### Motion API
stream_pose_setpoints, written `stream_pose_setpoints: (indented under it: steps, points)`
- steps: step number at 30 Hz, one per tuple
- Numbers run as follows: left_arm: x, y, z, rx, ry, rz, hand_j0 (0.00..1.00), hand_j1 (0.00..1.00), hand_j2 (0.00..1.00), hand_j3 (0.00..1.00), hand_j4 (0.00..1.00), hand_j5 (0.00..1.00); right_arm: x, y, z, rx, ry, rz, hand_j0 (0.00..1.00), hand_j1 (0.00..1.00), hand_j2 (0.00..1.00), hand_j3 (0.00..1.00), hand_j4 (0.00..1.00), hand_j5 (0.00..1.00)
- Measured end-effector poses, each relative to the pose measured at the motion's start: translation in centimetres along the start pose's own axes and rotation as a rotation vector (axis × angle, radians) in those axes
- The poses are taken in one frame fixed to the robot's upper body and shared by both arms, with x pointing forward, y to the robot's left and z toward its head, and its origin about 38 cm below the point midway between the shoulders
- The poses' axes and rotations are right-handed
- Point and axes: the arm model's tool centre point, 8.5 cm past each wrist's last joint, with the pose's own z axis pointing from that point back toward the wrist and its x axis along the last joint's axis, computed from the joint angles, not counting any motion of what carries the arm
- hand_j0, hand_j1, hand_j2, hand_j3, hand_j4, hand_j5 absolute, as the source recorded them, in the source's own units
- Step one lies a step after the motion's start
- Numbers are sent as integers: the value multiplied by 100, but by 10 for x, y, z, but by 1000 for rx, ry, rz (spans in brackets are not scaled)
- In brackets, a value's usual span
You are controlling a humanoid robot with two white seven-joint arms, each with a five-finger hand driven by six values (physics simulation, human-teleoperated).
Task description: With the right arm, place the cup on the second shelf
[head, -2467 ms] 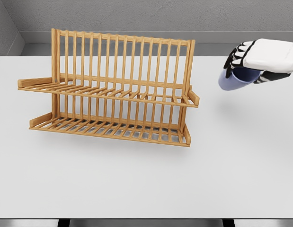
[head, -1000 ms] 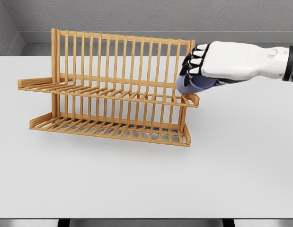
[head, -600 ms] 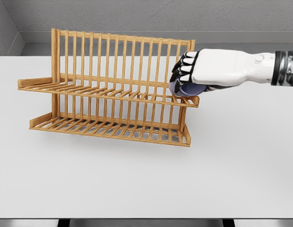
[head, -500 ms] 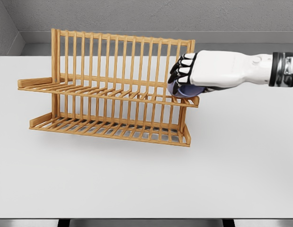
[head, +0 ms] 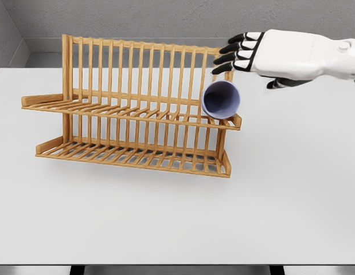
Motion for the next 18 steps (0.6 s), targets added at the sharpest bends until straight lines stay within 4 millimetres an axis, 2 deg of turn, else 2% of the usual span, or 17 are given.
stream_pose_setpoints:
  steps: [1, 4, 5, 7, 8, 10, 12, 15, 18]
  points:
    - [0, 0, 0, 0, 0, 0, 100, 100, 100, 100, 100, 100, -6, 9, 7, 13, 27, -24, 100, 100, 100, 100, 100, 100]
    - [0, 0, 0, 0, 0, 0, 100, 100, 100, 100, 100, 100, -15, 53, 25, 68, 86, -132, 100, 100, 100, 100, 100, 100]
    - [0, 0, 0, 0, 1, 0, 100, 100, 100, 100, 100, 100, -15, 68, 28, 84, 96, -166, 100, 100, 100, 100, 100, 100]
    - [0, 0, 0, 0, 1, 0, 100, 100, 100, 100, 100, 100, 0, 123, 36, 122, 109, -300, 100, 100, 100, 100, 100, 100]
    - [0, 0, 0, 0, 0, 0, 100, 100, 100, 100, 100, 100, 2, 129, 38, 96, 124, -320, 100, 100, 100, 100, 100, 100]
    - [0, 0, 0, 0, 0, 0, 100, 100, 100, 100, 100, 100, -8, 108, 36, -59, 161, -318, 100, 100, 100, 100, 100, 100]
    - [0, 0, 0, 0, 0, 0, 100, 100, 100, 100, 100, 100, -12, 99, 34, -176, 189, -329, 100, 100, 100, 100, 100, 100]
    - [0, 0, 0, 0, 0, 0, 100, 100, 100, 100, 100, 100, -17, 92, 35, -250, 219, -326, 100, 100, 100, 100, 100, 100]
    - [0, 0, 0, 0, 0, -1, 100, 100, 100, 100, 100, 100, -18, 96, 35, -263, 238, -332, 100, 100, 100, 100, 100, 100]
